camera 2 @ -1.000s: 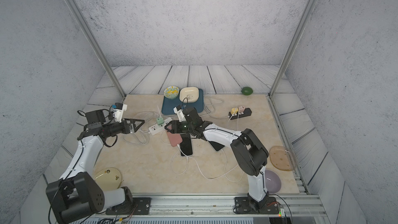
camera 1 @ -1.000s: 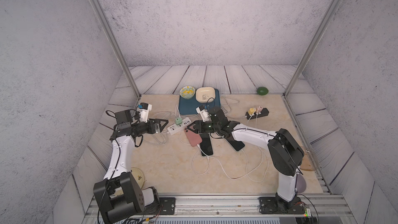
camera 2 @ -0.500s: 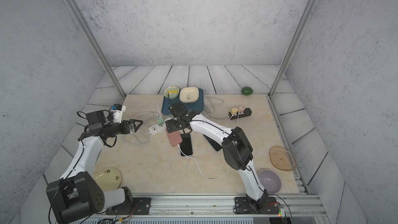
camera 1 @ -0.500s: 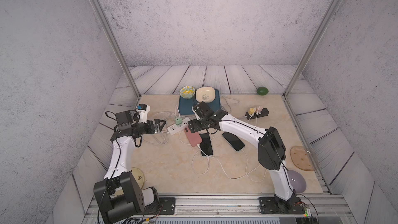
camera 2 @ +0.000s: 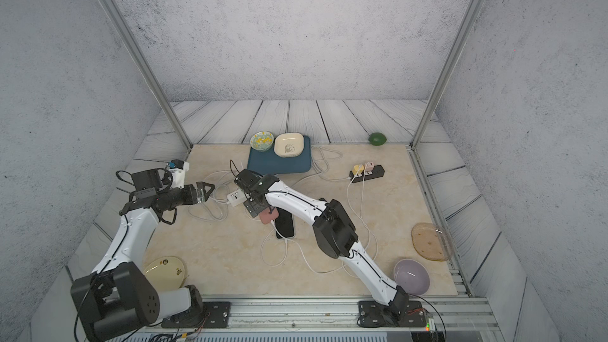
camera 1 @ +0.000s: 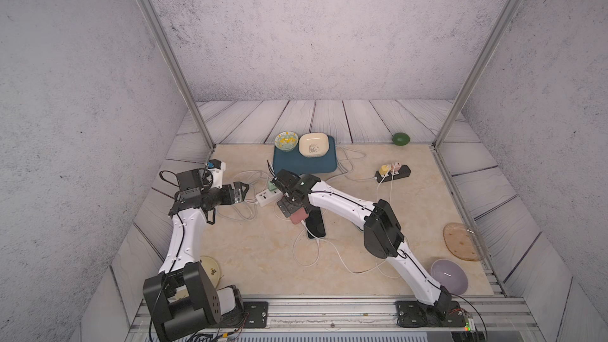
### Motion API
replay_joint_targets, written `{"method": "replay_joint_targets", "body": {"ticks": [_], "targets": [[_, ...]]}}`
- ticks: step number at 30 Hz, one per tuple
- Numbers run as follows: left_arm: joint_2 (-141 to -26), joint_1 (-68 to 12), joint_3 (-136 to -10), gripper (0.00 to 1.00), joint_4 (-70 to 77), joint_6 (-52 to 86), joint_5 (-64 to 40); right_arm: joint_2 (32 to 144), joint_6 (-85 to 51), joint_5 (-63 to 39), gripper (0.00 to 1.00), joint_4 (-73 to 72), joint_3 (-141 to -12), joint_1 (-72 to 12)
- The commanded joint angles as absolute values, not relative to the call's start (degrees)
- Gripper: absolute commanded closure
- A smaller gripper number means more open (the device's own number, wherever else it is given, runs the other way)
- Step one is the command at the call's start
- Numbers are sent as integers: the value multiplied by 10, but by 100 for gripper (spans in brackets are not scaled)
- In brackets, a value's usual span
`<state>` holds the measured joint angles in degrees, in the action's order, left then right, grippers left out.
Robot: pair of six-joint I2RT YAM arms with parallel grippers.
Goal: Unplug the charging cable from the phone
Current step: Pick up the phone at the center of the board.
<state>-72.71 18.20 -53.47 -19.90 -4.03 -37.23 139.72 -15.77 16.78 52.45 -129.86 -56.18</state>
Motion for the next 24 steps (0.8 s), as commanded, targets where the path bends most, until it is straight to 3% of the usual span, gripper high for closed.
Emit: {"method": "replay_joint_targets", "body": {"ticks": [1,11,24], "targets": [[-733,185,-529,0,-195,-38,-365,1418,-143,194,1,547,-1320,-568],[-740,185,-530,0,-198,-36,-360,1465,-146,195,1,555,-1355,-575],[-739,185,-532,0,-200,-37,-360,1482,-152,202,11,545,-1349,-576]]}}
